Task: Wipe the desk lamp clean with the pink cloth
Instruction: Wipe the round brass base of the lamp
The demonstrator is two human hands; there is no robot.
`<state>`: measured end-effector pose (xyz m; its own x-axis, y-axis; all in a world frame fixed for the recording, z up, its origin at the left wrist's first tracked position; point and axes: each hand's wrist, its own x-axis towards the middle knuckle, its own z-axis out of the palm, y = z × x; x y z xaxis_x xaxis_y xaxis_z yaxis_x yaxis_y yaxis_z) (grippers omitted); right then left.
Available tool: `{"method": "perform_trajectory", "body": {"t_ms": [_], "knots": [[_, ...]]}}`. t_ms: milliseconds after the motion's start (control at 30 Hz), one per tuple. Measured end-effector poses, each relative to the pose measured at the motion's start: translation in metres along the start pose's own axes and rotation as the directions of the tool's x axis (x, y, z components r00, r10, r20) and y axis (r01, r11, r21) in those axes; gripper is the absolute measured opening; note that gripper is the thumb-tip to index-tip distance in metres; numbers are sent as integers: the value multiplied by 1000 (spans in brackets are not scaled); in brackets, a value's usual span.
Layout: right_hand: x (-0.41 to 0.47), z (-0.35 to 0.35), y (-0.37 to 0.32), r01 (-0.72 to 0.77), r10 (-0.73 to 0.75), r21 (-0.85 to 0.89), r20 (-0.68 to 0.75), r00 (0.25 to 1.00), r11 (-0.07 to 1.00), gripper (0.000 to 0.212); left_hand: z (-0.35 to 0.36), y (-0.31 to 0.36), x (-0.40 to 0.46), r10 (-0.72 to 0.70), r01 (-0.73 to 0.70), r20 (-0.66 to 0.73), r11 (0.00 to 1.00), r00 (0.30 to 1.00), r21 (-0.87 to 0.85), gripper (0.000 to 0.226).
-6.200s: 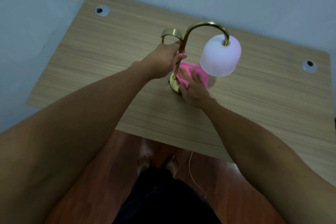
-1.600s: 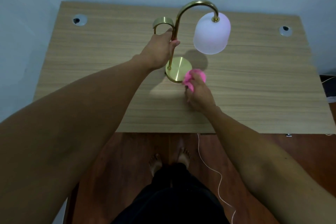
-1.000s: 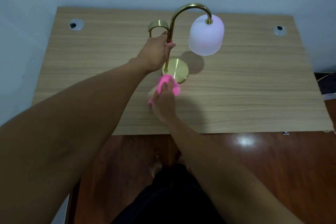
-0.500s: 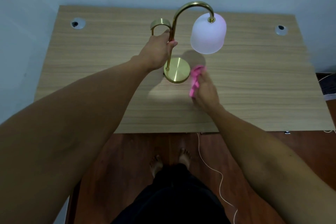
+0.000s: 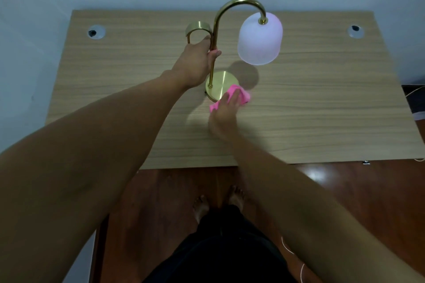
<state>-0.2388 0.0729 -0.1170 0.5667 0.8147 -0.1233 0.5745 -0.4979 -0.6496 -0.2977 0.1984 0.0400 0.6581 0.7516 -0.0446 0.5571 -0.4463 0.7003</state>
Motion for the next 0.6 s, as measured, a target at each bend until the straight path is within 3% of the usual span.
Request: {"method": "perform_trajectory", "body": {"t_ms": [67,133,167,300,367,467,533,600], "knots": [[-24,14,-13,163,-163,-48,-3,987,986,45,0,0,0,0,0,0,1000,1000,3,29],[-44,17,-27,359,-355,-90,60,933,929,44,-1,1,0,0,0,6,1000,1000,10,29],[-48,13,-34,400,-393,-51,104,913,915,47,-1,1,0,0,0,10,1000,1000,13,30],[-35,-9,-39,530,-529,-59,37,848,846,52,-1,2,0,2,-2,6,1000,1000,18,30],[-15,-20,-23,640,-622,-179,153,768,747,53,0,2,1,2,-2,8,1000,1000,20,30],[9,-38,4,696,-546,-315,447,709,646,71,-1,2,1,4,-4,8,1000,1000,19,29],[12,-49,19,698,-512,-352,491,705,624,68,-1,1,2,-2,1,15,1000,1000,16,29],[9,-60,34,694,-543,-372,437,717,617,63,-2,0,2,-6,5,19,1000,1000,11,29]]}}
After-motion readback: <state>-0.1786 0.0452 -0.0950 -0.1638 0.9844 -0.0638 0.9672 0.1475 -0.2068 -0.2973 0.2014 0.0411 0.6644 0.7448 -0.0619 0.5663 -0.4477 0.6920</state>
